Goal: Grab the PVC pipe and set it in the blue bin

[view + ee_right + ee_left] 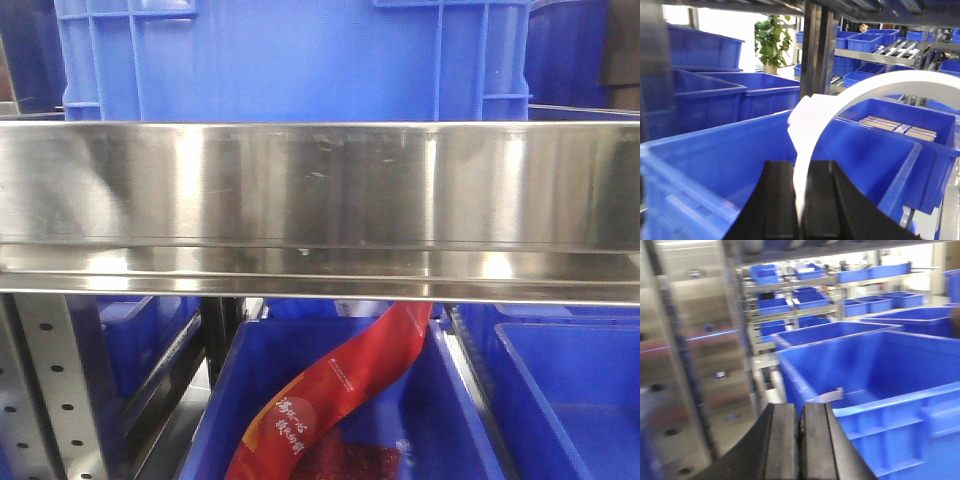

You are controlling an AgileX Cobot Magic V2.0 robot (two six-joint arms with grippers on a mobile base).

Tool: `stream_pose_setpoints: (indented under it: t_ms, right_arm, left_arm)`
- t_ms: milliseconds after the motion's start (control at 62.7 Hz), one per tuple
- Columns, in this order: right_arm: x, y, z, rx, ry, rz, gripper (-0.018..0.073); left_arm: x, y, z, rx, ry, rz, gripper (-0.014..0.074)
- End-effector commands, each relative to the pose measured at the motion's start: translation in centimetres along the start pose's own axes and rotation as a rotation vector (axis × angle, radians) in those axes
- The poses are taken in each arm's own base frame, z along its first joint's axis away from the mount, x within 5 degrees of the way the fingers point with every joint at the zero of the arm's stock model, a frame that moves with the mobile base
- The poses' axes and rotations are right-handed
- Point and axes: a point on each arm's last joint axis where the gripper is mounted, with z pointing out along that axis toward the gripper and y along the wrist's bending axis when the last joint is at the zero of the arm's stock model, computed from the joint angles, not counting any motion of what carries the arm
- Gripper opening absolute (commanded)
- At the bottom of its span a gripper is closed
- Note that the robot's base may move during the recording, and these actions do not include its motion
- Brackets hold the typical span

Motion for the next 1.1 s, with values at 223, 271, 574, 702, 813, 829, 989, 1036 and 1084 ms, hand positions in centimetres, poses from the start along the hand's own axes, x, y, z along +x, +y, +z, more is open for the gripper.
stream_pose_setpoints:
  t_ms: [223, 271, 574, 702, 813, 829, 989, 1036, 1084]
  right_arm:
    - [-0.1, -0.4, 4.9, 0.033, -0.017, -0.091, -0.0162]
    - [-0.1, -0.4, 5.7, 0.032, -0.009, -0.091, -0.0162]
    - [1.0, 0.1, 10.7, 0.005, 0.046, -0.099, -0.0162]
    - [1.8, 0.6, 12.6, -0.014, 0.080, -0.099, -0.0162]
    - [2.1, 0.7, 13.2, -0.022, 0.100, -0.099, -0.0125]
    - [2.1, 0.7, 13.2, -0.021, 0.096, -0.099, -0.0104]
    - [1.4, 0.7, 13.2, -0.016, 0.072, -0.099, 0.0148]
    - [1.5, 0.7, 13.2, -0.017, 0.074, -0.099, 0.0220]
    - [1.5, 0.7, 13.2, -0.018, 0.076, -0.099, 0.0260]
  left_arm:
    - [0.6, 1.2, -0.3, -0.089, 0.058, 0.008, -0.0111]
    - [0.6, 1.2, -0.3, -0.092, 0.058, 0.008, -0.0111]
    - [0.9, 1.2, -0.3, -0.095, 0.067, 0.008, -0.0111]
    - [1.3, 1.2, -0.3, -0.093, 0.083, 0.007, -0.0111]
    - [1.7, 1.1, -0.2, -0.091, 0.095, 0.006, -0.0111]
    - [1.7, 1.1, -0.2, -0.091, 0.097, 0.006, -0.0111]
    - [2.1, 1.1, -0.2, -0.090, 0.101, 0.006, -0.0111]
    - [2.2, 1.1, -0.2, -0.090, 0.103, 0.006, -0.0111]
    - [2.2, 1.1, -0.2, -0.090, 0.103, 0.006, -0.0111]
